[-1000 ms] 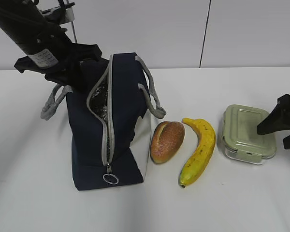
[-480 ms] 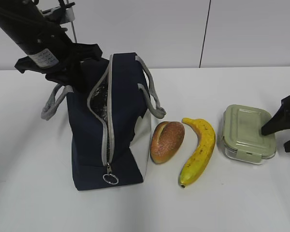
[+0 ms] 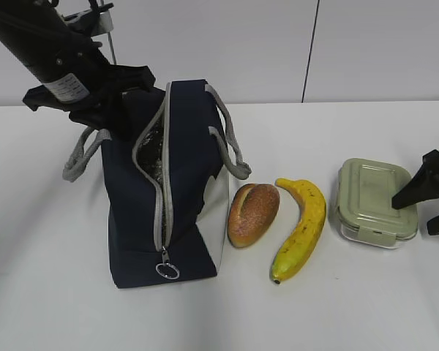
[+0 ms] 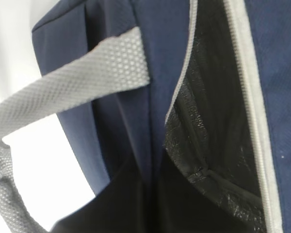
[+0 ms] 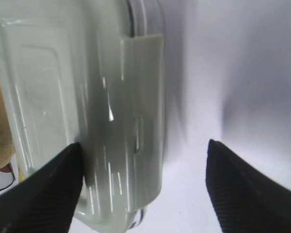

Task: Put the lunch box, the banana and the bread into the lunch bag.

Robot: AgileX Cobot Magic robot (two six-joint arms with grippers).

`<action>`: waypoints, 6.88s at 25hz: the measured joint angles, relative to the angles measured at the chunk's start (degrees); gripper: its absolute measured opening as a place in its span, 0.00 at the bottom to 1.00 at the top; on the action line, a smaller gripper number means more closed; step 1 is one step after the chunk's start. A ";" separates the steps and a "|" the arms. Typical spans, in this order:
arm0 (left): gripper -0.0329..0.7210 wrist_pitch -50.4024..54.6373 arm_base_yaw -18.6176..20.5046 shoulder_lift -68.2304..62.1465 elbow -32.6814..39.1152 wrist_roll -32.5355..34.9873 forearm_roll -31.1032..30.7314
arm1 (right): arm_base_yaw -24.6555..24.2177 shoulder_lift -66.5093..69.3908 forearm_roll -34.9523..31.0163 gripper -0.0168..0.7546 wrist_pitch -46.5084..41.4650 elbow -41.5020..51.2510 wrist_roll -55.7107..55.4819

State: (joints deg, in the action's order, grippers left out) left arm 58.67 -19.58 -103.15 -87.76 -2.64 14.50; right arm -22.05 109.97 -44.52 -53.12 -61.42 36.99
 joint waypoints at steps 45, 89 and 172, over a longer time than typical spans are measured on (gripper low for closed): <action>0.04 0.00 0.00 0.00 0.00 0.00 0.13 | 0.00 6.62 -18.33 0.51 -7.83 -2.88 9.06; 0.04 -0.81 1.62 0.00 0.00 1.11 7.12 | 29.20 2.13 -25.46 0.51 -10.19 -22.81 -5.51; 0.04 -0.68 1.88 0.00 0.00 2.64 8.23 | 40.60 19.76 -4.87 0.62 -15.56 -45.84 -20.10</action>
State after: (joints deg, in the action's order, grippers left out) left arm 57.99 -17.70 -103.15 -87.76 0.00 22.72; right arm 18.54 129.74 -49.38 -68.68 -107.26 16.89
